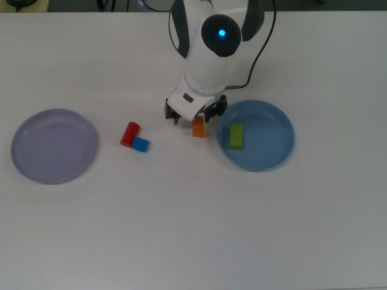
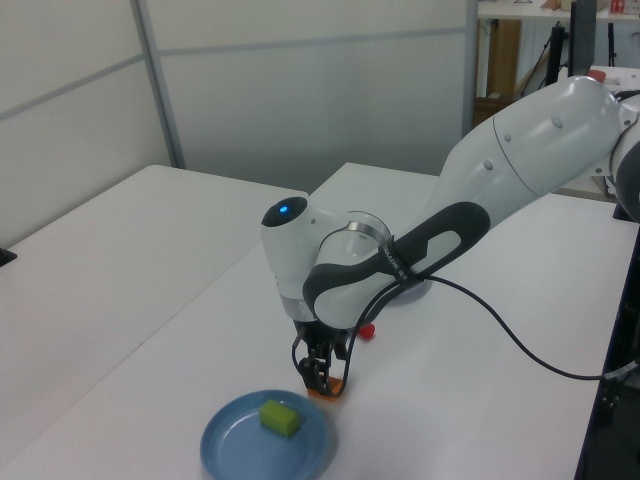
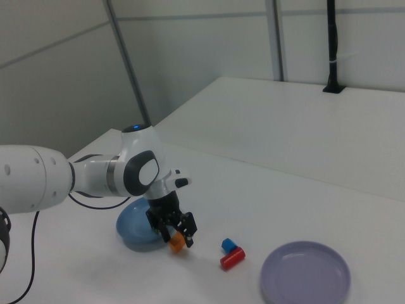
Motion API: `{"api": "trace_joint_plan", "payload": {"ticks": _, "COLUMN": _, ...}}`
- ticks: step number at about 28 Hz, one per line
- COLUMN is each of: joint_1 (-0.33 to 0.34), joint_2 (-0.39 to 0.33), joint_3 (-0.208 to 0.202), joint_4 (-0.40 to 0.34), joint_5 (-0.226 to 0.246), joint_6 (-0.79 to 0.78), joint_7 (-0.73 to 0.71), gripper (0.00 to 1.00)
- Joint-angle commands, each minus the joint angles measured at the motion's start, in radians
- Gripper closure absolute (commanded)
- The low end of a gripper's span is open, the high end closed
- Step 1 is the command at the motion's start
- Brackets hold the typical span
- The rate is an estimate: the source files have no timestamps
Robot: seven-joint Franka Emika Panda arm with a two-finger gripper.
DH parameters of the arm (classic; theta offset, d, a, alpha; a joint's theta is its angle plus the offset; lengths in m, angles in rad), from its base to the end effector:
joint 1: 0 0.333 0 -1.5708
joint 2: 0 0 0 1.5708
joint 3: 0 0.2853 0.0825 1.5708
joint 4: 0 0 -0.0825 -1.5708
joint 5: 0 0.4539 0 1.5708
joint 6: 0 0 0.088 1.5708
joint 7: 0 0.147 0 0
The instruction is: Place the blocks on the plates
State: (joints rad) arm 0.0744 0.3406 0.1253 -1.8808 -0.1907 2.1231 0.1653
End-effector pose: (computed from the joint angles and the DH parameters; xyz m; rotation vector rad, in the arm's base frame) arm 0.6483 0.1163 0.2124 3.0022 0.2062 -0.1072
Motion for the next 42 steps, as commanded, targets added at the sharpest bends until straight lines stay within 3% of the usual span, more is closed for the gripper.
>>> {"api": "trace_joint_plan", "payload": {"ticks": 1, "joint_1": -0.001, "joint_2": -0.023, "joint_3": -0.003, "joint_4": -0.040, "joint_5": -0.021, "joint_6": 0.041, "joint_7": -0.010, "gripper": 0.39}}
{"api": "trace_joint_plan", "payload": {"ticks": 2, "joint_1": -0.001, "joint_2": -0.023, "joint_3": -0.003, "joint_4": -0.040, "joint_5": -0.021, "joint_6": 0.041, "joint_7": -0.010, "gripper": 0.59}}
{"api": "trace_joint_plan", "payload": {"ticks": 3, "joint_1": -0.001, "joint_2": -0.023, "joint_3": -0.003, "joint_4": -0.038, "joint_5": -0.021, "joint_6": 0.041, "joint_7": -0.010, "gripper": 0.70}}
{"api": "trace_joint_plan", "payload": {"ticks": 7, "joint_1": -0.002, "joint_2": -0.023, "joint_3": -0.003, "joint_4": -0.035, "joint_5": -0.021, "joint_6": 0.041, "joint_7": -0.010, "gripper": 0.99}}
{"api": "trace_joint_plan", "payload": {"ticks": 23, "joint_1": -0.013, "joint_2": -0.083, "joint_3": 0.008, "joint_4": -0.011, "joint_5": -0.012, "joint_6": 0.009, "joint_7": -0.015, "gripper": 1.00}}
{"api": "trace_joint_plan", "payload": {"ticks": 29, "joint_1": 0.082, "joint_2": -0.077, "joint_3": 0.031, "joint_4": 0.031, "joint_5": -0.010, "joint_6": -0.003, "joint_7": 0.020, "gripper": 1.00}}
{"api": "trace_joint_plan", "payload": {"ticks": 33, "joint_1": 0.151, "joint_2": -0.039, "joint_3": 0.031, "joint_4": 0.093, "joint_5": -0.019, "joint_6": -0.002, "joint_7": 0.130, "gripper": 1.00}}
{"api": "trace_joint_plan", "payload": {"ticks": 38, "joint_1": 0.186, "joint_2": 0.009, "joint_3": 0.031, "joint_4": 0.143, "joint_5": -0.027, "joint_6": 0.008, "joint_7": 0.161, "gripper": 1.00}}
{"api": "trace_joint_plan", "payload": {"ticks": 42, "joint_1": 0.202, "joint_2": 0.063, "joint_3": 0.031, "joint_4": 0.163, "joint_5": -0.062, "joint_6": 0.011, "joint_7": 0.164, "gripper": 0.97}}
